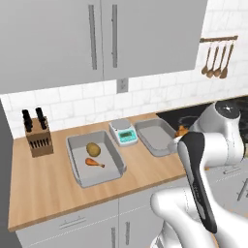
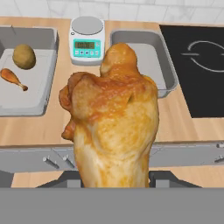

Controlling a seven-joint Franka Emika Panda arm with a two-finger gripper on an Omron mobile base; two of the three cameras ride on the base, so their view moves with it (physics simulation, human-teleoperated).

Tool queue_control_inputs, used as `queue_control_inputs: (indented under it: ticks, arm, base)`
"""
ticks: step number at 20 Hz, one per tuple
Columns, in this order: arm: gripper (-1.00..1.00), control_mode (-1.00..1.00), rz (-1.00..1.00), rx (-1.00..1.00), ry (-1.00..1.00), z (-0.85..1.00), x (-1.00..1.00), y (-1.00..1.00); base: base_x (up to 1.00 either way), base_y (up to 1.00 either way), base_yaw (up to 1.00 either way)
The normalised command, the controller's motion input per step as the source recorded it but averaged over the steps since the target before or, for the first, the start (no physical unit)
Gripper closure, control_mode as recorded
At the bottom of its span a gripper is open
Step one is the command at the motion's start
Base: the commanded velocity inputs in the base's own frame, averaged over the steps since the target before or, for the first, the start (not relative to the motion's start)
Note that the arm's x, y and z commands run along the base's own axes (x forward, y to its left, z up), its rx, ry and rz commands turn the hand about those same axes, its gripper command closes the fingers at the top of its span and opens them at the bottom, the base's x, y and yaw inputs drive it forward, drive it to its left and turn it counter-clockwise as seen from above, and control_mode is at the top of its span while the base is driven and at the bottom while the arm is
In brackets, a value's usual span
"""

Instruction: Place one potato and one chicken drumstick in each tupperware on the nearby counter, to pack two identical lunches.

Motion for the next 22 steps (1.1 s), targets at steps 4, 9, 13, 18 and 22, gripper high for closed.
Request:
queue_control_inputs:
  ticks: [4,9,13,18,22]
  arm:
    - [1.00,1.00,0.00,0.00,0.00,0.00,0.00,0.00]
    - [1.00,-1.00,0.13,0.00,0.05,-0.61,0.60,-0.20]
    - [1.00,-1.00,0.11,0.00,0.05,-0.59,1.00,-0.01]
    - [1.00,-1.00,0.02,0.00,0.09,-0.25,1.00,-0.03]
    - [1.00,-1.00,0.00,0.00,0.26,-0.08,0.99,-0.02]
  base:
    - [0.41,-0.46,0.21]
    - [0.10,-0.09,0.04]
    - [0.00,0.00,0.00]
    - [0.00,0.00,0.00]
    - [0.00,0.00,0.00]
